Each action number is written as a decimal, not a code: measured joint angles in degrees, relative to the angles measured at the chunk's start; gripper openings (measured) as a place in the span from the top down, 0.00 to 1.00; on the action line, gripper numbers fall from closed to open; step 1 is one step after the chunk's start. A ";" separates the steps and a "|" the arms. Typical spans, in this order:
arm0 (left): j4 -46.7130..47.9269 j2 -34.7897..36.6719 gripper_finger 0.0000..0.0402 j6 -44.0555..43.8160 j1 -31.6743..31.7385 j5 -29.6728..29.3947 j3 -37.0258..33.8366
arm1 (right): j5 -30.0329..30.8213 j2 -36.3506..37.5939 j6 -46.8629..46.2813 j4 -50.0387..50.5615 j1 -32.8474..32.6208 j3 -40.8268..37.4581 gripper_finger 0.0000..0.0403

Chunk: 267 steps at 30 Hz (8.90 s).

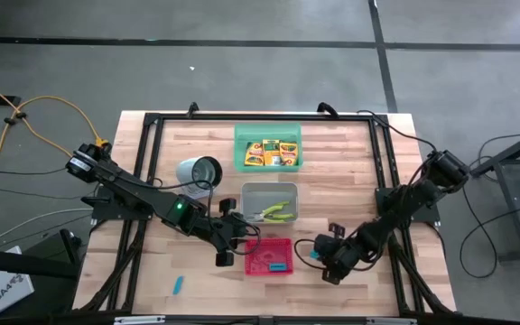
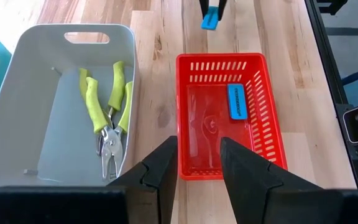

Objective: Pick & Place School Supplies
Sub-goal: Put the blue eraser into the red bin

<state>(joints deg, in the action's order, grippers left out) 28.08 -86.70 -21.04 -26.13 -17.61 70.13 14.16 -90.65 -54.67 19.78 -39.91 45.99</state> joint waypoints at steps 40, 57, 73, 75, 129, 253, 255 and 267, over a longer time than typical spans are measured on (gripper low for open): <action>0.42 -0.02 0.72 0.00 0.00 0.02 0.00 | -14.35 -7.25 36.44 -17.29 16.27 10.70 0.83; 0.39 -0.02 0.72 0.00 0.00 0.02 0.00 | -14.34 -8.20 34.79 -17.68 16.43 10.74 0.72; 0.24 -0.02 0.72 0.00 0.00 0.02 0.00 | -14.60 -7.61 35.47 -20.03 16.49 10.74 0.65; 0.24 -0.02 0.72 0.00 0.00 0.02 0.00 | -14.71 -6.75 36.58 -19.87 16.64 10.74 0.66; 21.84 -5.97 0.72 -75.50 -15.76 5.74 0.00 | -12.31 5.18 27.09 21.13 15.50 10.72 0.66; 20.39 -19.41 0.85 -92.61 -23.41 17.46 -0.07 | -9.25 5.14 22.52 19.84 6.22 10.64 0.66; 20.48 -19.41 0.85 -88.62 -21.38 17.51 -0.07 | -9.62 5.14 21.37 20.00 5.72 10.64 0.66; 20.83 -19.21 0.85 -61.99 -10.39 17.48 6.27 | -6.82 5.14 13.85 23.88 -0.32 10.64 0.66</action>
<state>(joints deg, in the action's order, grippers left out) 48.90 -105.91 -83.02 -36.52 -0.12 76.40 7.34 -85.52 -40.82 43.66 -40.23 56.62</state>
